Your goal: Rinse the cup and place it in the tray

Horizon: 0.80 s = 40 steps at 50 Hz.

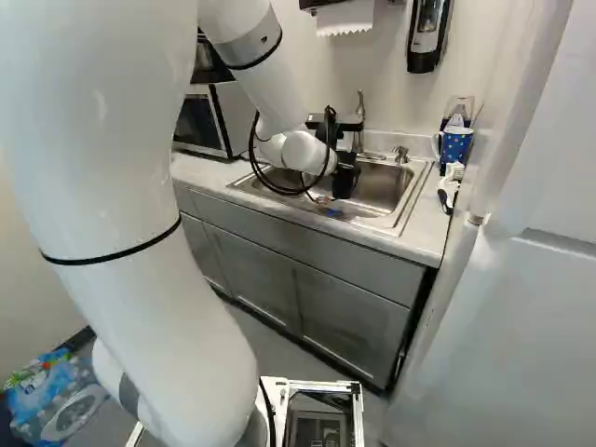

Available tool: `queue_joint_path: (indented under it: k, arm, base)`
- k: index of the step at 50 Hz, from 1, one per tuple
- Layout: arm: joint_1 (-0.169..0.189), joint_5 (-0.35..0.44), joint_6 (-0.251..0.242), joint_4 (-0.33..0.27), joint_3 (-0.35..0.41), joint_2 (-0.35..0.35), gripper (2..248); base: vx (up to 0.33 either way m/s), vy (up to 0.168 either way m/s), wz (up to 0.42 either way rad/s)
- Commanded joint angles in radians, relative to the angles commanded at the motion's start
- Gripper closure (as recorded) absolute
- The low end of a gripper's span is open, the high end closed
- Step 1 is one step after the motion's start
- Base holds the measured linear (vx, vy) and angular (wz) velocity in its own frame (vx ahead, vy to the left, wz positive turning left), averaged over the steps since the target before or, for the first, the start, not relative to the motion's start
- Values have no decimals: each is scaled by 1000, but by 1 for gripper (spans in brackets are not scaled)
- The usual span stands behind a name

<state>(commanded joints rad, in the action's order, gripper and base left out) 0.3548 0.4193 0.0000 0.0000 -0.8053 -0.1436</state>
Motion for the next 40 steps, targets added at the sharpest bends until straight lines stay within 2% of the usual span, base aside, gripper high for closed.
queue_joint_path:
  k: [40]
  arm:
    - [0, 0, 0, 0, 0, 0, 126]
  base:
    - [0, 0, 0]
